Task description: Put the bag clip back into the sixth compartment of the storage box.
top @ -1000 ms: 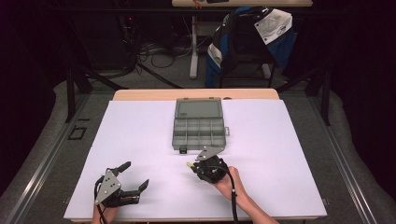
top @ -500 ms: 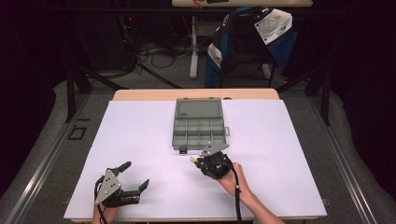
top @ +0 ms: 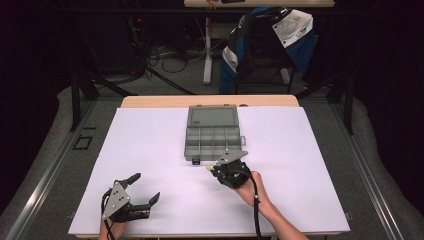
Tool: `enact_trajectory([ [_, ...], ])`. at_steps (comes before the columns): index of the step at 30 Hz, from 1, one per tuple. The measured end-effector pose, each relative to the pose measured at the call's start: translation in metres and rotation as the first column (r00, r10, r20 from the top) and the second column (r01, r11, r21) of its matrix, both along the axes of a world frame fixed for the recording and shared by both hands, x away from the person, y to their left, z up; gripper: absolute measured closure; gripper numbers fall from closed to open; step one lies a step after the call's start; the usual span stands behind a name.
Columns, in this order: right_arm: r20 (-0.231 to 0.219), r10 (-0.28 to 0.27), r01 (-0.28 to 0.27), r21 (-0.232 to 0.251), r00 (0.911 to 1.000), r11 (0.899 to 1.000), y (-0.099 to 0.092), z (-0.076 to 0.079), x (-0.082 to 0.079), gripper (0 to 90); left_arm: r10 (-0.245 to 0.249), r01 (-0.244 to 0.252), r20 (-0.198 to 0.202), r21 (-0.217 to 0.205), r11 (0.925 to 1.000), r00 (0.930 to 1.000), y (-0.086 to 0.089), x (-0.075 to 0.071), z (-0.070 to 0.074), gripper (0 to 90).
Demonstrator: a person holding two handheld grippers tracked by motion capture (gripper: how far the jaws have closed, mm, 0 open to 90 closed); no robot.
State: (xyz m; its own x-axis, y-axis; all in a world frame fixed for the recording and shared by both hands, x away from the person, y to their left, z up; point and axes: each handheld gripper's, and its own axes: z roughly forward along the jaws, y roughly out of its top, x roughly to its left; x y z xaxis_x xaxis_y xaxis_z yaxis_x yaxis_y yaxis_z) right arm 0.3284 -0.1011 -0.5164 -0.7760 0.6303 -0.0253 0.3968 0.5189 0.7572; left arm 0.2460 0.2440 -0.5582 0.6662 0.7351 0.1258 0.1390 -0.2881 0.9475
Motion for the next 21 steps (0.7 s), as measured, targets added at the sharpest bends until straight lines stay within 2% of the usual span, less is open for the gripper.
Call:
enact_trajectory([
  [21,0.035,-0.005,0.005,0.019,0.9994,1.000,0.000,0.012,0.013,80.6,0.002,-0.002,0.000,0.005,1.0000,1.0000,0.000,0.001,0.000,10.5],
])
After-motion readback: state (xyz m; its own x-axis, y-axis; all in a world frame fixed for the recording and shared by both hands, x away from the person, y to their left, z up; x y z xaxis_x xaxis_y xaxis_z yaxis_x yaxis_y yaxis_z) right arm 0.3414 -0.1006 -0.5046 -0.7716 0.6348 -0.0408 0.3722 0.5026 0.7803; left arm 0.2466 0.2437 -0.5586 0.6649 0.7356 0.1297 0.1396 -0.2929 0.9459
